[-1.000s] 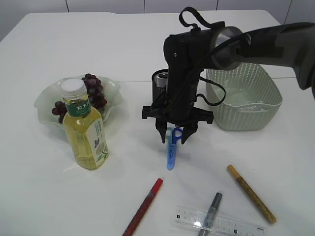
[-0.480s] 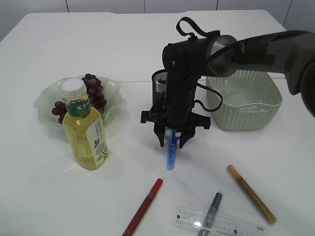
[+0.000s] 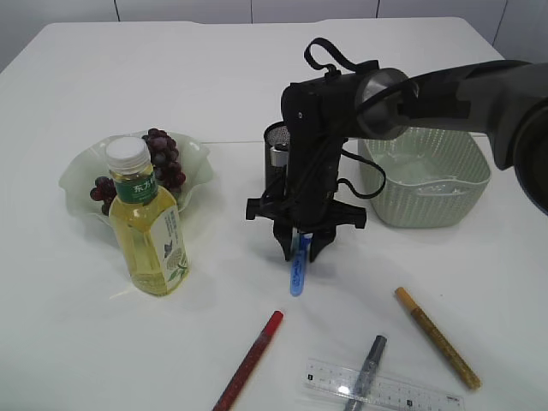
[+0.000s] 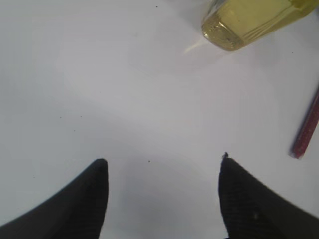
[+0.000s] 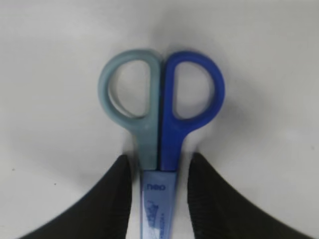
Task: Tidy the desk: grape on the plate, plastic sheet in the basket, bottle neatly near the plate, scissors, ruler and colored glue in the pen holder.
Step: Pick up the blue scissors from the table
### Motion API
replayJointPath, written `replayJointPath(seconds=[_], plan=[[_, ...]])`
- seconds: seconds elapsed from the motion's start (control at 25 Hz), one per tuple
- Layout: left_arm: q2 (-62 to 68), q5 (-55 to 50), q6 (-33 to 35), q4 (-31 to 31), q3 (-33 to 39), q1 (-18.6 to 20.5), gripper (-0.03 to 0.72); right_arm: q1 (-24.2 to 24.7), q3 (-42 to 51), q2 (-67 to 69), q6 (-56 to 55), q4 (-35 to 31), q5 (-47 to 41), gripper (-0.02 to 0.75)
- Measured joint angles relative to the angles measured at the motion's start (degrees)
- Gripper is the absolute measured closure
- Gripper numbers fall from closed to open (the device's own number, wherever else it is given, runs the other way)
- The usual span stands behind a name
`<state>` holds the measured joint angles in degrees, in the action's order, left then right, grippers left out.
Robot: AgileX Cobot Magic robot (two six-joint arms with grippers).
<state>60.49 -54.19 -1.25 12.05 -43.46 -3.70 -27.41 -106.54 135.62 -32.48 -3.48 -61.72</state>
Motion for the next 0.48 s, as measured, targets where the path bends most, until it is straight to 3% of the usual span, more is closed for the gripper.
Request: replayJointPath(seconds=[0.16, 0.48], plan=[[0.0, 0.0, 0.0, 0.0, 0.0, 0.0, 0.182, 0.0, 0.0, 0.0, 0.7, 0.1, -0.1, 0.568], [0.0, 0.0, 0.0, -0.1, 0.0, 0.0, 0.182, 0.0, -0.1, 0.0, 7.1, -1.2, -0.5, 0.594]])
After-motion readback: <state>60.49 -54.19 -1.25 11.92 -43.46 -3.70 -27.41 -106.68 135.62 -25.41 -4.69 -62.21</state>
